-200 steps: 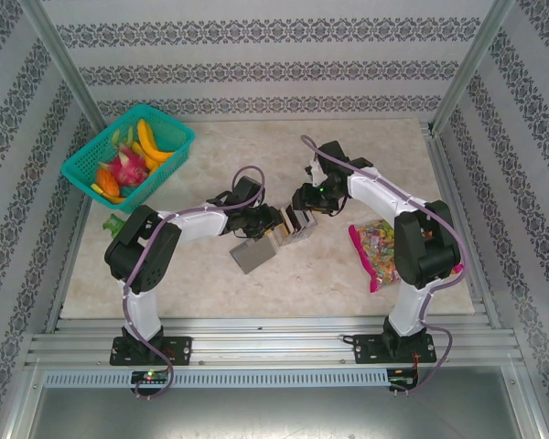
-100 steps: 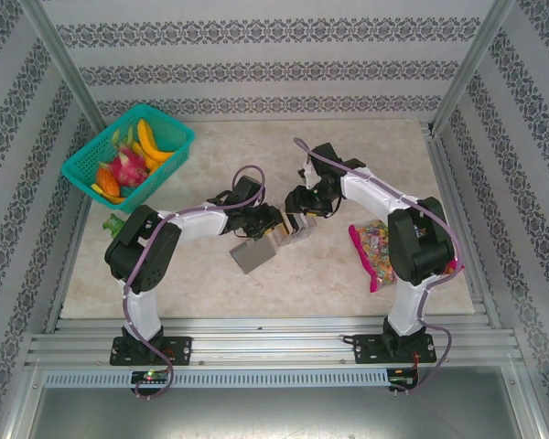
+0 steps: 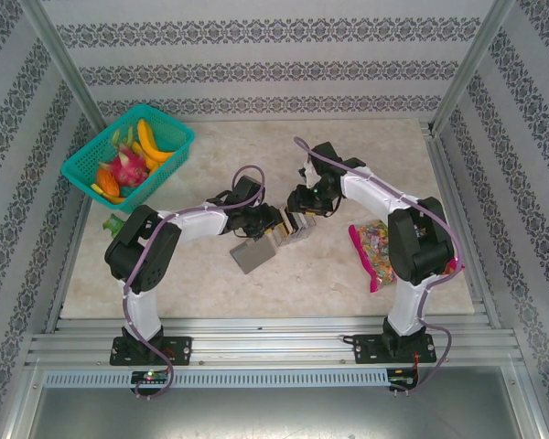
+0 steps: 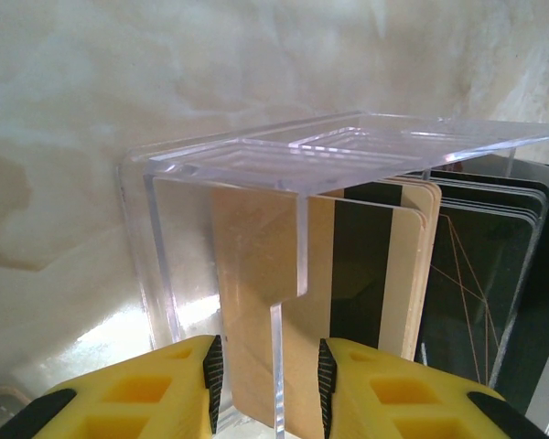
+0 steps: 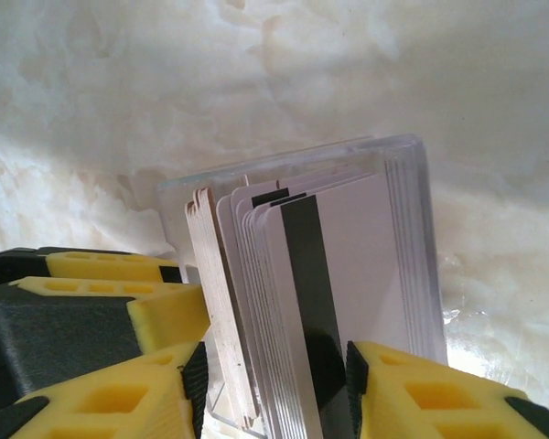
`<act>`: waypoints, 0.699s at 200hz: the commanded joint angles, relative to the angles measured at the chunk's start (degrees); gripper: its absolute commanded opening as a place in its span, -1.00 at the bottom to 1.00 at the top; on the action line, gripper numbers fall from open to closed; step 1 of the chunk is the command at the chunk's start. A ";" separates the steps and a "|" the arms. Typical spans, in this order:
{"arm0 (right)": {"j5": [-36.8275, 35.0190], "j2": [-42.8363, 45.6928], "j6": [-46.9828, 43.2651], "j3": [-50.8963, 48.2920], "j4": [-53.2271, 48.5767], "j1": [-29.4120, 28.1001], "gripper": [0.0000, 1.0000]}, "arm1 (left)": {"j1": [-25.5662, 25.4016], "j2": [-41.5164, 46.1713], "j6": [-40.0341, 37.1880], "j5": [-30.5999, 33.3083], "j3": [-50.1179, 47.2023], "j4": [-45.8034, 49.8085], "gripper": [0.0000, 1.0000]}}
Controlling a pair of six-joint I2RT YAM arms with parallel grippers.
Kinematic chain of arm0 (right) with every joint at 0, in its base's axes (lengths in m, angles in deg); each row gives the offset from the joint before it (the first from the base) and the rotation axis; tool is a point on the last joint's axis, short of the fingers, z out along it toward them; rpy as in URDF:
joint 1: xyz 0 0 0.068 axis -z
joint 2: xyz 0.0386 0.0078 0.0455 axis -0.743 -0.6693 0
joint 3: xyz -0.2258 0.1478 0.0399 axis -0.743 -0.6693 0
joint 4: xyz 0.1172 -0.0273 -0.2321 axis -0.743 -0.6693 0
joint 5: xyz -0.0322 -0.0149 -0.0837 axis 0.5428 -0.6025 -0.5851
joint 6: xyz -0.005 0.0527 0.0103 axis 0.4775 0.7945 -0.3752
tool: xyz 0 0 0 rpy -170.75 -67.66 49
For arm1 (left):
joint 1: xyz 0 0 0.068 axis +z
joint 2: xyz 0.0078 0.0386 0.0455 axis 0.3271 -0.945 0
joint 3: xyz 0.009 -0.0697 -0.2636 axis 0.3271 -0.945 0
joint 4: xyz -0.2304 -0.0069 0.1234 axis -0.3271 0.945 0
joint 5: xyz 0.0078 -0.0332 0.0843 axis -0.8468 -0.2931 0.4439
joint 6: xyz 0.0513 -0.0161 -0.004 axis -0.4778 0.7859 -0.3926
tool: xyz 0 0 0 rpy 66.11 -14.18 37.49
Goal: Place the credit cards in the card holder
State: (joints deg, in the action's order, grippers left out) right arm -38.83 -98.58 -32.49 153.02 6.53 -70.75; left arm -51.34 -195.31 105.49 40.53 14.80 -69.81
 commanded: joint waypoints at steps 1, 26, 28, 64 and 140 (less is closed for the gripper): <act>1.92 2.16 0.68 1.27 -0.61 -0.97 -0.15 | -0.46 -0.39 0.60 -0.29 0.87 0.45 -0.27; 1.97 2.43 0.70 1.19 -0.72 -0.97 -0.20 | -0.51 -0.39 0.43 -0.30 0.92 0.56 -0.27; 1.83 2.43 0.70 1.23 -0.74 -0.97 -0.19 | -0.53 -0.39 0.51 -0.26 0.96 0.56 -0.27; 1.12 2.22 0.52 1.52 -1.27 -0.87 -0.29 | -0.49 -0.38 0.53 -0.31 0.90 0.47 -0.28; 0.99 3.06 0.55 1.67 -1.44 -0.69 -0.71 | -0.45 -0.56 0.42 -0.51 1.11 0.49 -0.28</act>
State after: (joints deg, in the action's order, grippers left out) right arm -39.00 -97.60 -32.05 153.53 6.14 -70.75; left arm -51.34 -195.31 105.49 40.51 14.80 -69.81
